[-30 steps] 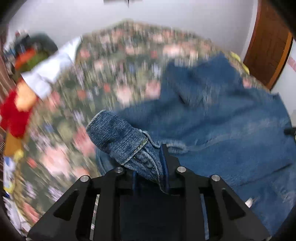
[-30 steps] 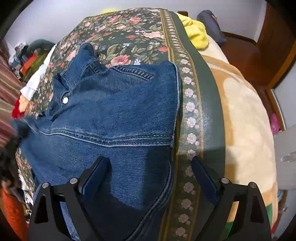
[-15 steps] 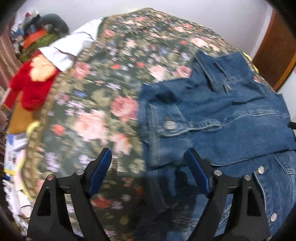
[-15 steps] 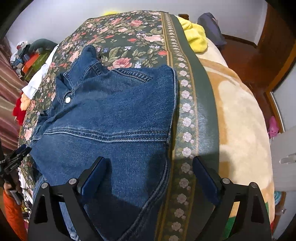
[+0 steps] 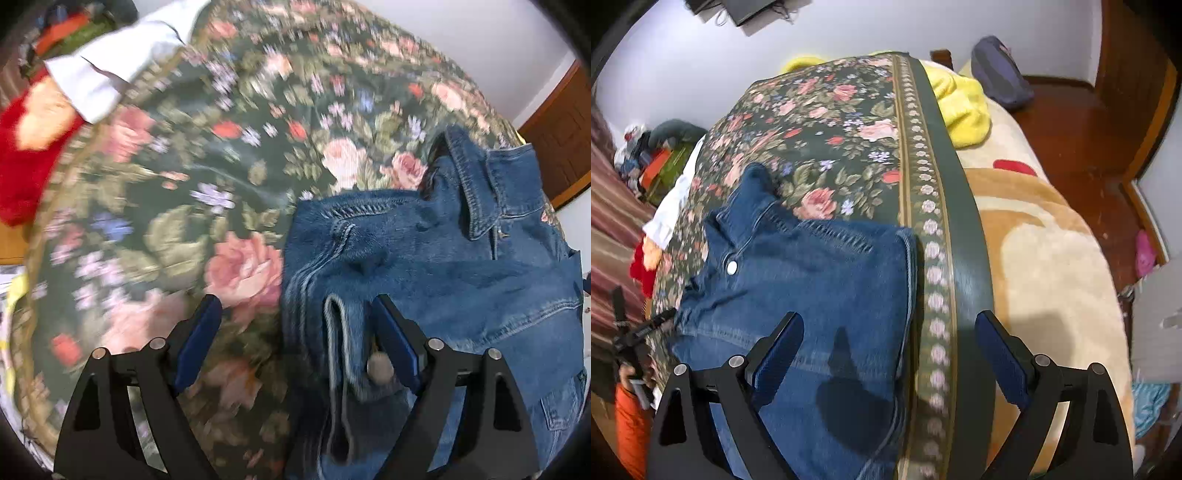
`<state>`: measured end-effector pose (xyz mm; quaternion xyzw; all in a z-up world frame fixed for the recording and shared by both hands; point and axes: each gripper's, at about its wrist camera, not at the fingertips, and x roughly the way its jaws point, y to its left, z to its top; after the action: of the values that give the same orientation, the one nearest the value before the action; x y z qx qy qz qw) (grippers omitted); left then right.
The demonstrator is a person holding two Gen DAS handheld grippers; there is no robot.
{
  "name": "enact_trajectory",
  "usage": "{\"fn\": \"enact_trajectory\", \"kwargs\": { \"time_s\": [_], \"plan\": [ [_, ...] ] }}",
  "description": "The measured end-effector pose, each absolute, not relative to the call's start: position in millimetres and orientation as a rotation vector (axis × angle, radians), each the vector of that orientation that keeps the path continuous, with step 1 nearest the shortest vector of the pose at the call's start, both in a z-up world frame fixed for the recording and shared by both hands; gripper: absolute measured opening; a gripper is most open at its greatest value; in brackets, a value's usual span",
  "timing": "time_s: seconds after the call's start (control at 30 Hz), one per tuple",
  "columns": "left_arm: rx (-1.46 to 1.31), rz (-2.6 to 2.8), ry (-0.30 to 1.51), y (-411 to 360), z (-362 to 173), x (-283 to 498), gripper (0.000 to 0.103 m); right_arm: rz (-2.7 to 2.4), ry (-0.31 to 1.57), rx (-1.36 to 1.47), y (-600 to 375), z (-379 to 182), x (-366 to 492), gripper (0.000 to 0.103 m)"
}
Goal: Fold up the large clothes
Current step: 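Grasp the jacket hem with the left gripper while the right gripper grasps the side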
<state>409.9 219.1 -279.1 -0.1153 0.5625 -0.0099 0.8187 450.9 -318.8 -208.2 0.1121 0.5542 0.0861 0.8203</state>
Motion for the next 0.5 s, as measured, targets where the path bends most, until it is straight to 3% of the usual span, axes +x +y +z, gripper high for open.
{"fn": "enact_trajectory", "kwargs": {
  "time_s": [0.03, 0.17, 0.23, 0.27, 0.37, 0.5],
  "plan": [
    [-0.261, -0.038, 1.210, 218, -285, 416, 0.077, 0.183, 1.192, 0.253, -320, -214, 458, 0.091],
    [-0.269, -0.080, 1.210, 210, -294, 434, 0.070, 0.221, 1.216, 0.304, -320, -232, 477, 0.066],
    [-0.240, -0.066, 1.203, 204, -297, 443, 0.051, 0.243, 1.197, 0.311, -317, -234, 481, 0.059],
    [-0.223, -0.055, 1.202, 199, -298, 447, 0.046, 0.257, 1.188, 0.314, -315, -235, 484, 0.046],
    [-0.161, -0.010, 1.187, 187, -295, 452, 0.035, 0.252, 1.191, 0.268, -303, -238, 491, 0.023],
    [-0.118, 0.039, 1.060, 184, -260, 434, 0.028, 0.241, 1.149, 0.126, -281, -232, 499, 0.013]
  ]
}}
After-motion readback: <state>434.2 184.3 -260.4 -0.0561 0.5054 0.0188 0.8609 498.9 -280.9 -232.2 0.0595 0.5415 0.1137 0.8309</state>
